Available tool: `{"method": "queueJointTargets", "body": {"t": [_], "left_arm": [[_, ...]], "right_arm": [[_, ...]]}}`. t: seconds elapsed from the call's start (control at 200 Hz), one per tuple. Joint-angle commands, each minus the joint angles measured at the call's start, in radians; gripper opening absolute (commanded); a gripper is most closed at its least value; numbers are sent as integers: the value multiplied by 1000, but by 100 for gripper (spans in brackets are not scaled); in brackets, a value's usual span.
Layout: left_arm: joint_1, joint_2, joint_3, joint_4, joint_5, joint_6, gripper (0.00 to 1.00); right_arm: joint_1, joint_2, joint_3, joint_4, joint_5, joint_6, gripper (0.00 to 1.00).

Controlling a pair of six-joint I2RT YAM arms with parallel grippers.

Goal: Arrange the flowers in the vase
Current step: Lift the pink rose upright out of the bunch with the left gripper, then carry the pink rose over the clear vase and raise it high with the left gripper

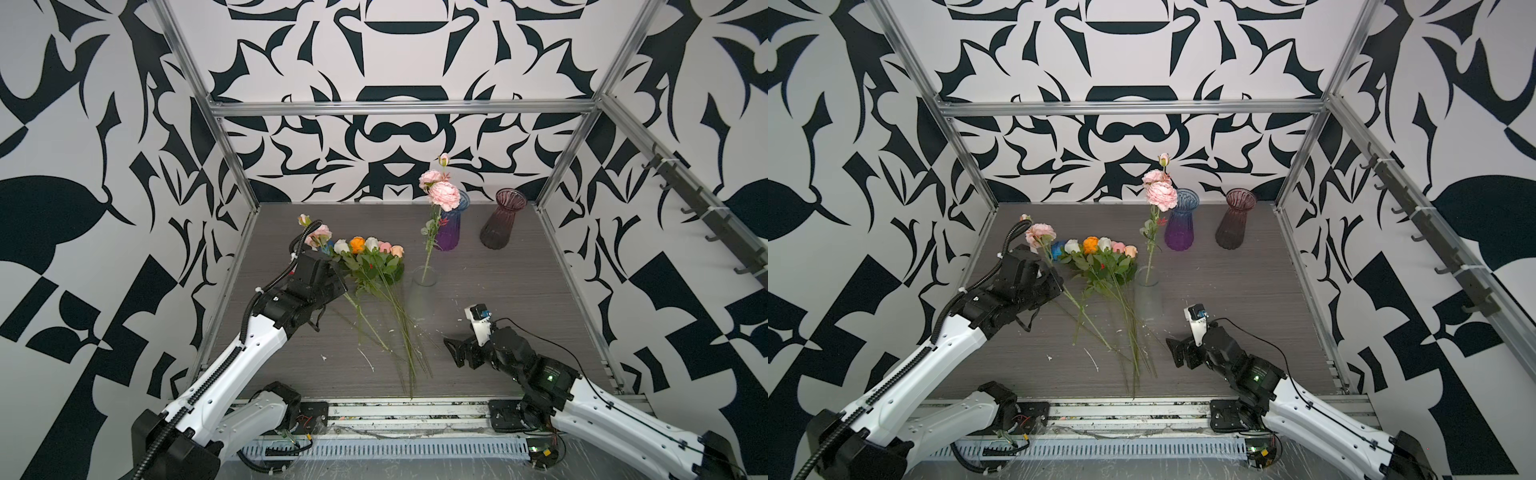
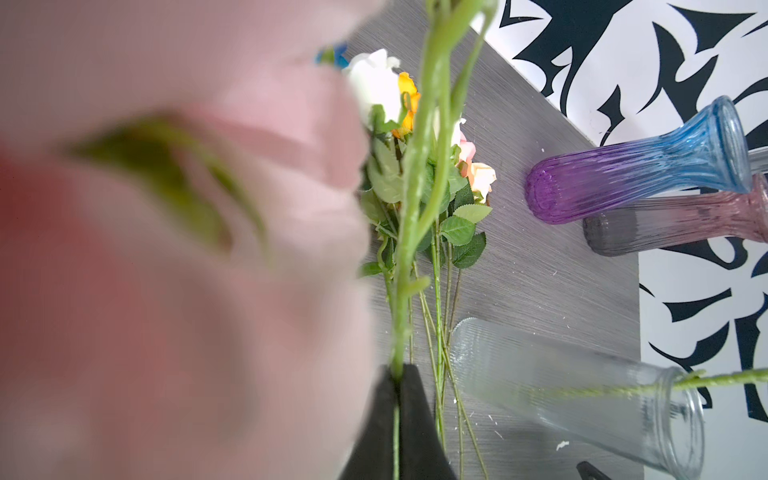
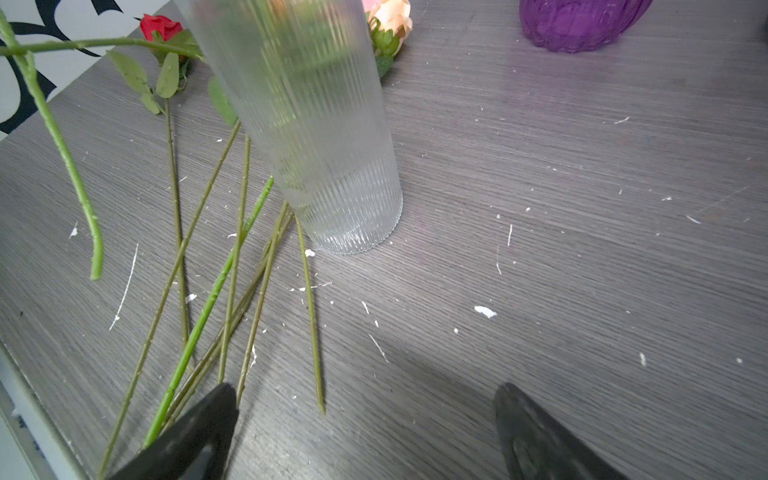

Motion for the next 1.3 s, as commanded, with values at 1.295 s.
{"method": "queueJointTargets", "body": {"t": [1.295], "left_arm": [[-204, 298, 425, -442, -233, 624, 0]], "right_arm": [[3, 32, 28, 45, -13, -7, 99]]}}
